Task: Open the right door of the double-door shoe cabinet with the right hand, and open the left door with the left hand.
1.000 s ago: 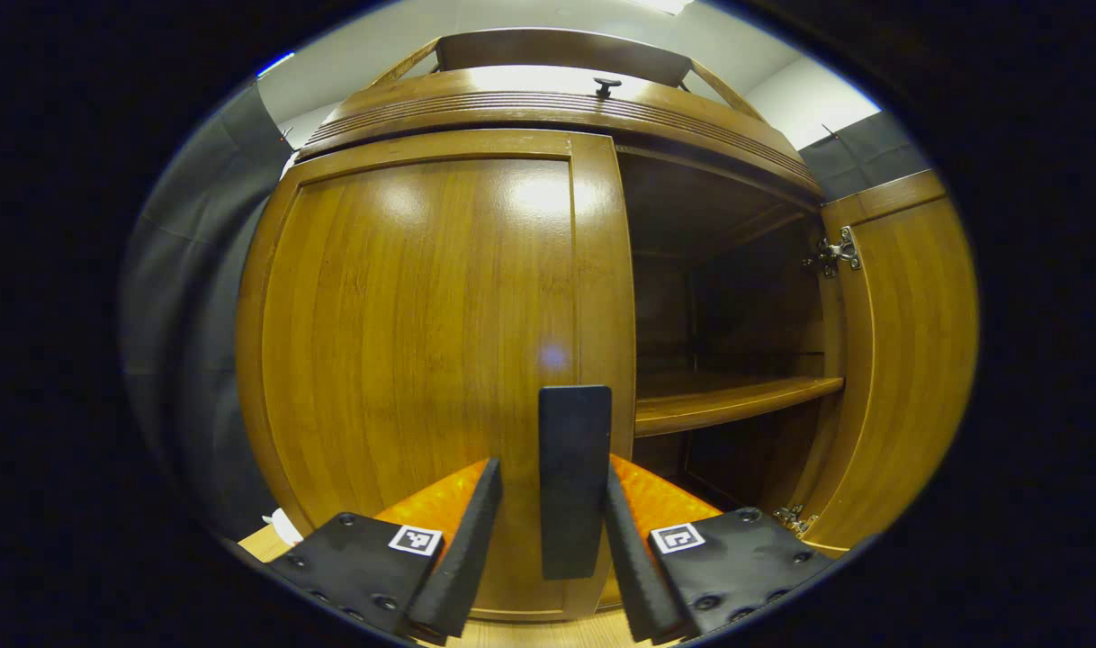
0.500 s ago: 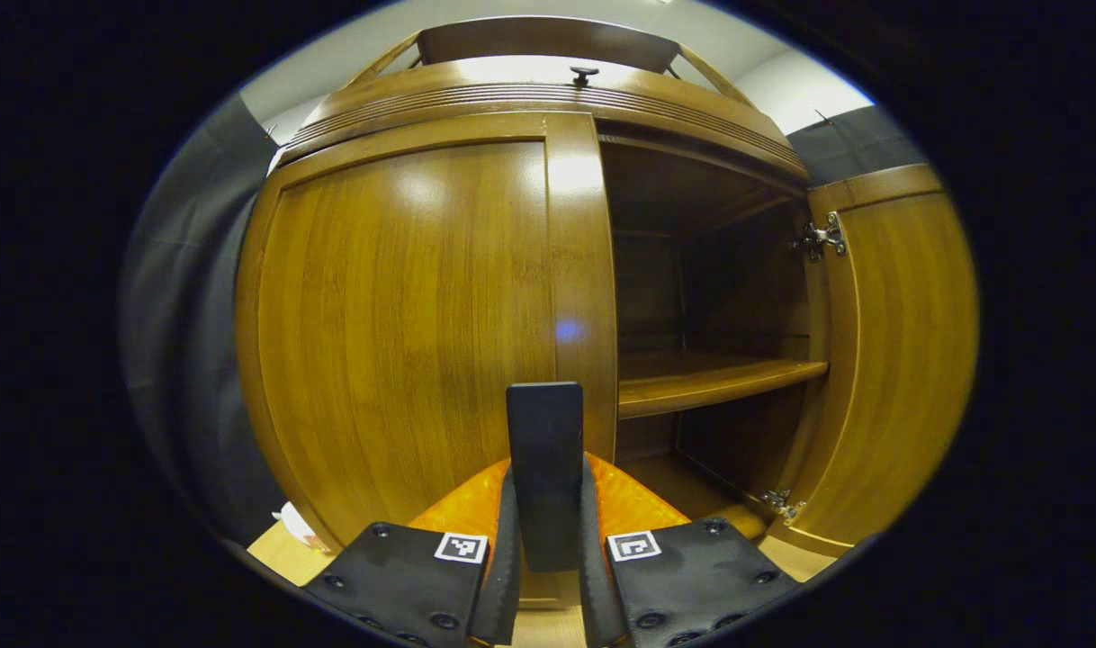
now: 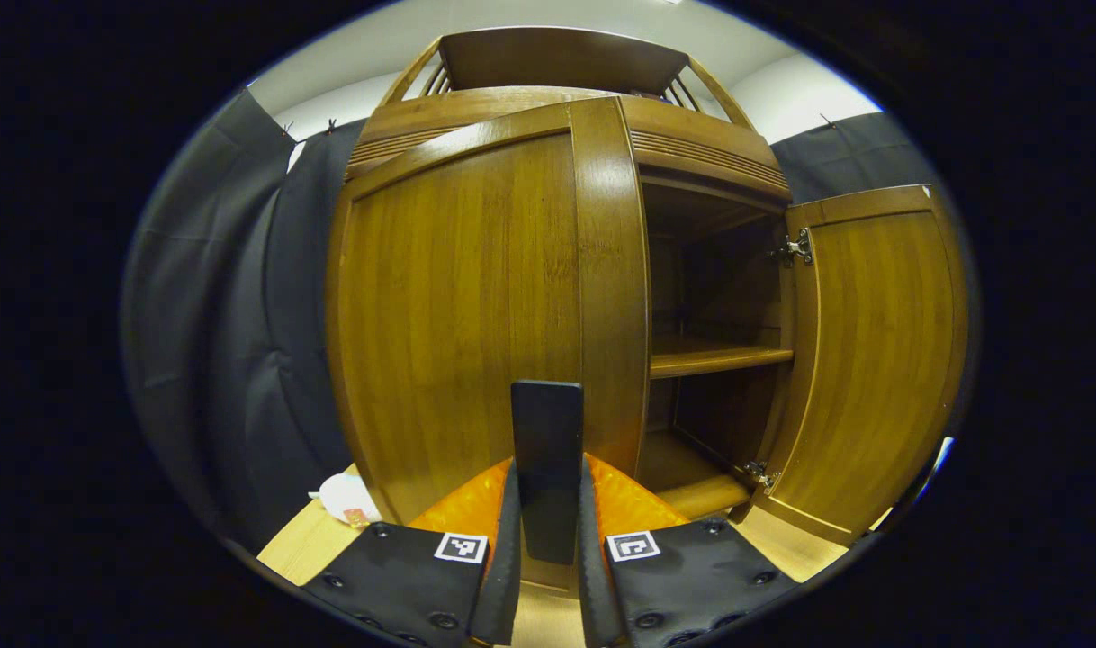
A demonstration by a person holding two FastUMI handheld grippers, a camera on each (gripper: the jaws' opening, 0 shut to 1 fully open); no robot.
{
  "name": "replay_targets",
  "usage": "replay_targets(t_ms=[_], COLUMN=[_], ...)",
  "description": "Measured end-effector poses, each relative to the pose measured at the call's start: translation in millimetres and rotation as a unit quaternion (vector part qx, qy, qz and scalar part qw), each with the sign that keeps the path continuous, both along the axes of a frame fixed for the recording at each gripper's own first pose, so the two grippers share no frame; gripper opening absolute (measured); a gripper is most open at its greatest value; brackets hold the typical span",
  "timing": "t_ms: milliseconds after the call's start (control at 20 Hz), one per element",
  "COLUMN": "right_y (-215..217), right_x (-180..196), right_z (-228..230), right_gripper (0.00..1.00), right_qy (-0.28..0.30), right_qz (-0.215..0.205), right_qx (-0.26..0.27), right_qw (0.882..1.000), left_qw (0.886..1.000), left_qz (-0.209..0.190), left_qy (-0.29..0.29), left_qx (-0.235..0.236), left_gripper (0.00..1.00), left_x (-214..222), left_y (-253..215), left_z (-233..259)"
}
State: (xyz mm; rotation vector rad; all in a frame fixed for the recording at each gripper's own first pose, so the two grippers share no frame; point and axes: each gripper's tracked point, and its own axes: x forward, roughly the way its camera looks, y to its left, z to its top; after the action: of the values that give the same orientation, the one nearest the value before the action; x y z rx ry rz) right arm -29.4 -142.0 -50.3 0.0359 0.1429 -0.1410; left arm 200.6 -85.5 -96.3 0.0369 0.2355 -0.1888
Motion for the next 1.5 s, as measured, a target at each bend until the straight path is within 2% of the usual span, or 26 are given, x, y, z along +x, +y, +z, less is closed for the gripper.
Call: replay_targets(t_ms=[200,350,750,850,950,1050,1100,1150,1200,1250,1300,1450,1500], right_y=[-2,4,22,30,34,39,41,43,46,48,50,61,63], right_x=[10,18,37,41,43,46,46,47,48,50,51,52,52], right_z=[4,16,19,22,22,21,21,21,22,23,24,28,28], right_gripper=[0.91,0.91,0.91,0.91,0.91,0.91,0.91,0.91,0.91,0.91,0.91,0.91,0.91], right_qy=[-0.006,-0.014,-0.018,-0.021,-0.022,-0.019,-0.017,-0.016,-0.016,-0.017,-0.018,-0.021,-0.019], right_qz=[-0.01,-0.003,0.01,0.014,0.014,0.014,0.013,0.012,0.011,0.009,0.008,0.008,0.007], right_qx=[-0.008,-0.015,-0.015,-0.011,-0.016,-0.021,-0.023,-0.024,-0.024,-0.026,-0.025,-0.023,-0.025], right_qw=[1.0,1.0,1.0,1.0,1.0,1.0,1.0,1.0,1.0,0.999,0.999,0.999,0.999], left_qw=[1.0,0.999,0.996,0.995,0.995,0.994,0.994,0.995,0.996,0.997,0.998,0.998,0.998], left_qz=[0.014,0.039,0.086,0.092,0.098,0.101,0.099,0.089,0.08,0.068,0.056,0.024,0.015], left_qy=[-0.01,-0.014,-0.025,-0.027,-0.029,-0.033,-0.031,-0.034,-0.033,-0.036,-0.039,-0.052,-0.054], left_qx=[0.008,-0.003,0.004,0.016,0.024,0.025,0.021,0.012,0.006,0.002,0.004,-0.001,-0.011], left_gripper=[0.35,0.34,0.26,0.17,0.24,0.18,0.04,0.02,0.11,0.02,0.11,0.11,0.08], left_x=[-25,-40,-69,-73,-74,-73,-73,-73,-73,-72,-72,-74,-71], left_y=[26,51,127,144,164,181,191,195,198,194,193,215,224], left_z=[9,11,22,21,22,22,22,24,22,21,21,21,21])
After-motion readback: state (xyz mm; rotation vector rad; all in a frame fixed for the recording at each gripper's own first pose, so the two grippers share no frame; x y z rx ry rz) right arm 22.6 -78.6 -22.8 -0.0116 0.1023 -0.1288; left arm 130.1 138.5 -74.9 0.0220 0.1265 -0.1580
